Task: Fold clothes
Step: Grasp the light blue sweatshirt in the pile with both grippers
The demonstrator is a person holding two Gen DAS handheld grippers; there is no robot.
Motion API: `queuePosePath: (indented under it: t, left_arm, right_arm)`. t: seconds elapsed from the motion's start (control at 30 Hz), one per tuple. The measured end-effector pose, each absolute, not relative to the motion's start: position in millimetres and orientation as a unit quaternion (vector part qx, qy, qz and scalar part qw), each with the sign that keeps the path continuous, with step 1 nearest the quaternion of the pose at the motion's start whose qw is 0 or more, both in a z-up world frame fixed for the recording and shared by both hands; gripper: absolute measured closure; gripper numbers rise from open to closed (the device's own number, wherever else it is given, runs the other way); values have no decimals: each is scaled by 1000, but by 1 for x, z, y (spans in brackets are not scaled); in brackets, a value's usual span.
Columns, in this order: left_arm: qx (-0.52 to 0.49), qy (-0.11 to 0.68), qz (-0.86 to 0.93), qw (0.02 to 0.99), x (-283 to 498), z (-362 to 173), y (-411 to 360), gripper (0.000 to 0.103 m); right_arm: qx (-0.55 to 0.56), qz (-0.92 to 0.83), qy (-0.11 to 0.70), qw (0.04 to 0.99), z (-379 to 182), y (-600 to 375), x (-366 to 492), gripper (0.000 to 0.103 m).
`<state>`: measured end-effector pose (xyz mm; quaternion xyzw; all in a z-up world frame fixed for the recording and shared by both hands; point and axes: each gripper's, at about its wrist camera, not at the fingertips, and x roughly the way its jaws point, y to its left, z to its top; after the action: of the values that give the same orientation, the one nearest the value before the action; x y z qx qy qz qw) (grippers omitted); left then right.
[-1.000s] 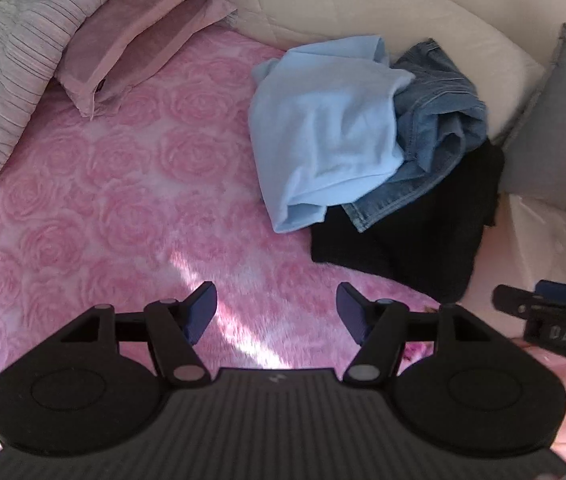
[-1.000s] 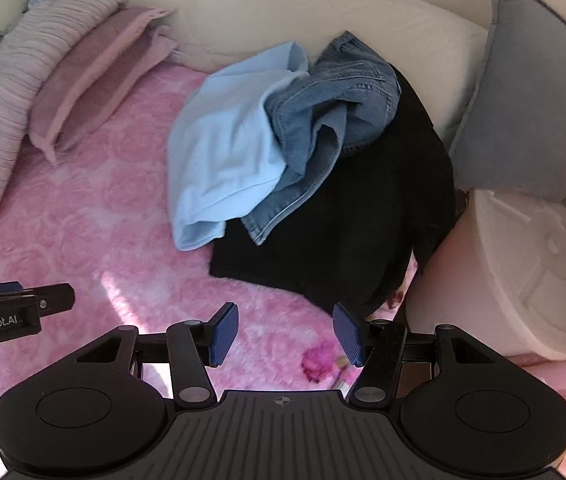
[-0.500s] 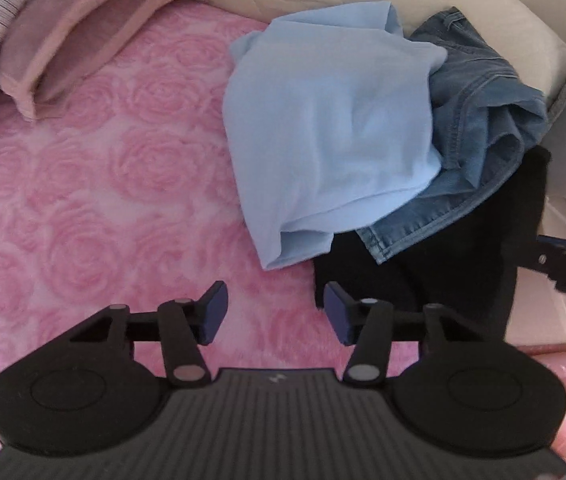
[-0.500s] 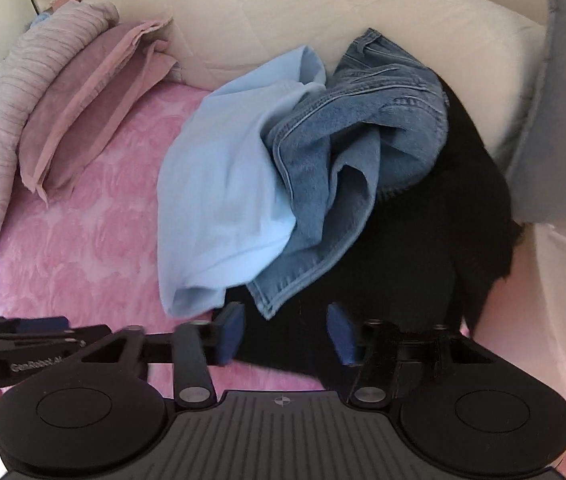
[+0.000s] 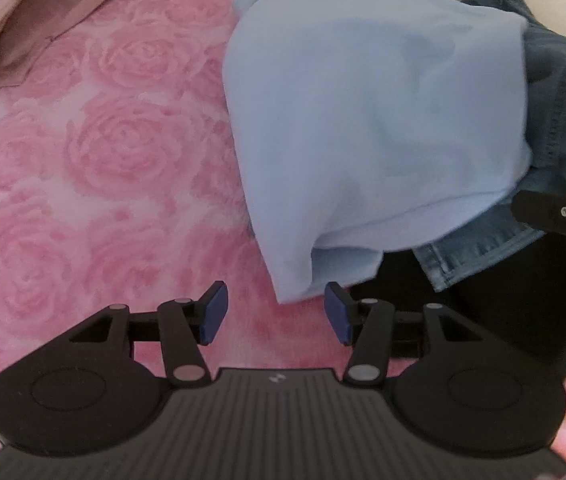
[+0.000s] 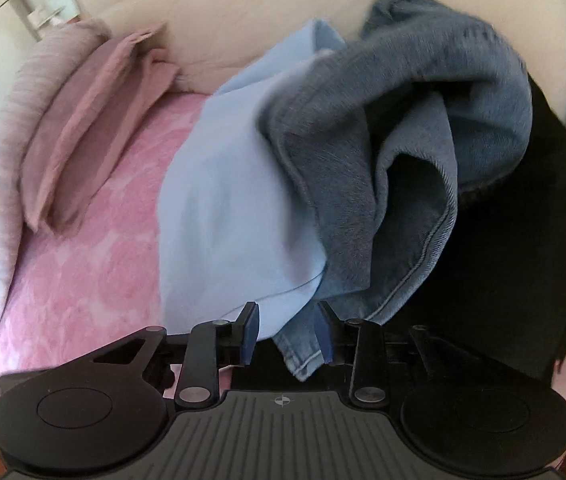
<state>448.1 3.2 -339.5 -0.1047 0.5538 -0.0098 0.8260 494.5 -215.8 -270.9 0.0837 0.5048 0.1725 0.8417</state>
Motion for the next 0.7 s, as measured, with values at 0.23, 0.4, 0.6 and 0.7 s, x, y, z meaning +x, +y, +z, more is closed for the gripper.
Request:
queuePosePath:
  t: [0.23, 0.4, 0.6, 0.7]
  left_arm:
    - [-131, 554, -20, 822, 479, -372, 8, 83]
    - [-167, 531, -32, 830, 469, -358, 19, 96]
    - [-124, 484, -23, 866, 428, -295, 26, 96]
    - [-143, 453, -13, 880, 397, -253, 39, 97]
  right_arm:
    - [169, 135, 507, 834, -299, -225, 526, 68]
    - [137, 147, 498, 844, -293, -218, 521, 94]
    - [69, 199, 476, 854, -241, -195, 491, 96]
    - [62, 247, 448, 857, -207, -182, 468, 96]
